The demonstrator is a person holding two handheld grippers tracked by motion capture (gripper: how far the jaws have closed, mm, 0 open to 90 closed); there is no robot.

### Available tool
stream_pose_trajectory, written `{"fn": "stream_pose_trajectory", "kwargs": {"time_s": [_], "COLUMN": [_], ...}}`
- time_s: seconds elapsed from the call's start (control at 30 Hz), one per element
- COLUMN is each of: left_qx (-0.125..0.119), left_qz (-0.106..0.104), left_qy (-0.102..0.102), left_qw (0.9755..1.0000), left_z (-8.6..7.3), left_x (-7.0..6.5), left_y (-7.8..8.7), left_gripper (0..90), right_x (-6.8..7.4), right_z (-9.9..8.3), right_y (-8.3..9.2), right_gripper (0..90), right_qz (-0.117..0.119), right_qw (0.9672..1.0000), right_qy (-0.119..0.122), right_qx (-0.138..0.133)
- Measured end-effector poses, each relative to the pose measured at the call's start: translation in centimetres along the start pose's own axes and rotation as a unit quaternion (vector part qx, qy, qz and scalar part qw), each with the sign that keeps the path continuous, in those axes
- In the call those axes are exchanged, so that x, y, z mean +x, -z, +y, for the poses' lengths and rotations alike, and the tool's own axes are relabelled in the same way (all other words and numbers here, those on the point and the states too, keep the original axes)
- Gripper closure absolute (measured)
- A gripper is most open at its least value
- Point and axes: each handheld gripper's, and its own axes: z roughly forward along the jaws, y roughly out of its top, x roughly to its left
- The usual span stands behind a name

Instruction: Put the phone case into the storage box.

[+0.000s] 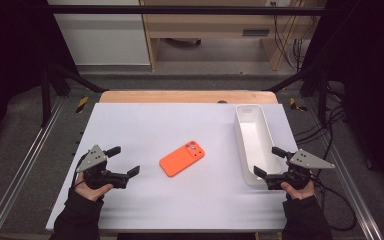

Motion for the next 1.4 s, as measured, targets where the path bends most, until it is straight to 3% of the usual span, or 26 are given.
{"fn": "stream_pose_trajectory", "kwargs": {"time_s": [0.33,1.4], "left_qx": [0.01,0.038], "left_qz": [0.009,0.005], "left_qy": [0.004,-0.002], "left_qw": [0.9999,0.9993], "left_z": [0.4,1.8], "left_x": [-0.6,-2.1], "left_y": [-0.7,-3.1], "left_gripper": [0.0,0.0], "right_x": [0.0,0.1], "right_z": [0.0,-0.1], "right_y": [0.0,-0.1], "right_gripper": [0.9,0.8], "right_qz": [0.002,0.004], "right_qw": [1.0,1.0], "right_qy": [0.001,0.003], "right_qx": [0.001,0.005]}}
